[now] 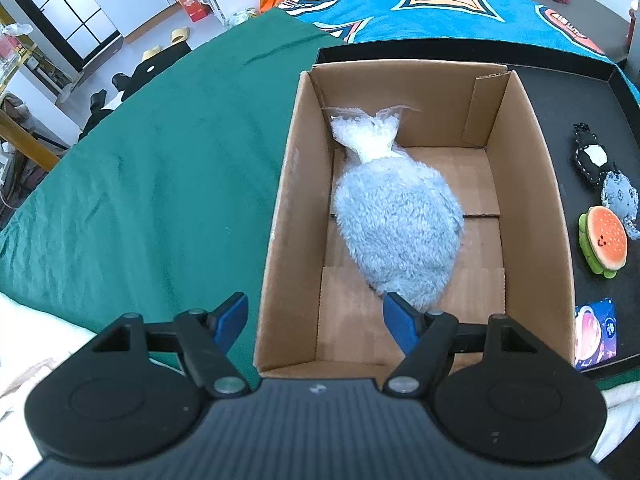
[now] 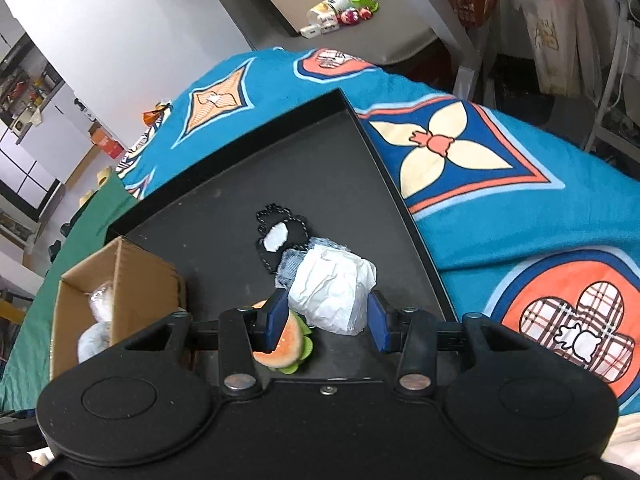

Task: Organize soft objects
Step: 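Lift the white cloth bundle with the right tool toward the box, then open the right tool to drop the cloth bundle into the box, then move the right tool to the blue tissue pack and grasp it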

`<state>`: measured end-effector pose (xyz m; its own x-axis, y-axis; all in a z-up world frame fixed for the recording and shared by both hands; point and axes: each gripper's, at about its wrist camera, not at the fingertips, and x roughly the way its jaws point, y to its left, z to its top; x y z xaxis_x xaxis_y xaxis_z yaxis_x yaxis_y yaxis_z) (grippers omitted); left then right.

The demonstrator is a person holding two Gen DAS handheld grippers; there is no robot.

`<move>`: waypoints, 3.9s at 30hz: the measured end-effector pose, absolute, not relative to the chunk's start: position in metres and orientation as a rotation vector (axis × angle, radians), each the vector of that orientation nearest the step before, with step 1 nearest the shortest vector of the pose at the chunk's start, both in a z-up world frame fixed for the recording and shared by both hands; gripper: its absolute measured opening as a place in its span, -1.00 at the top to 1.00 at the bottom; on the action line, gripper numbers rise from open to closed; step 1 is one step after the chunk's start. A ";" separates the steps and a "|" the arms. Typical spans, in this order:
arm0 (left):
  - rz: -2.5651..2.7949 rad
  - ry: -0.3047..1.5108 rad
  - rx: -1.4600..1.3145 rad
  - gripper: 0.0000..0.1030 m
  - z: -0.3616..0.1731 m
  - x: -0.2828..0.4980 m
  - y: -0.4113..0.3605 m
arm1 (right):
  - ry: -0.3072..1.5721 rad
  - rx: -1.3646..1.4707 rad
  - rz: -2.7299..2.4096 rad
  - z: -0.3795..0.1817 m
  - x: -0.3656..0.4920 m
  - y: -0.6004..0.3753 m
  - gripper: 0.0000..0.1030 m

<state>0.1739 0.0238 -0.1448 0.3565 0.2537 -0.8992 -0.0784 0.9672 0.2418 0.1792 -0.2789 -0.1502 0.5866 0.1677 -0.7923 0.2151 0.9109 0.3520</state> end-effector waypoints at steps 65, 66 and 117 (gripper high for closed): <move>0.146 1.107 -0.051 0.77 -0.146 0.156 0.080 | 0.792 0.042 0.306 -0.064 0.182 -0.093 0.10; 0.146 1.107 -0.050 0.77 -0.146 0.155 0.080 | 0.788 0.024 0.314 -0.062 0.184 -0.089 0.03; 0.156 1.137 0.076 -0.24 -0.140 0.159 0.046 | 1.088 0.181 0.168 -0.163 0.148 -0.171 -0.63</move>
<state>0.1585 0.0456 -0.1395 0.4109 0.1620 -0.8972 -0.0850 0.9866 0.1392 0.1477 -0.1715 -0.1633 0.4547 0.2237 -0.8621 -0.0462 0.9726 0.2280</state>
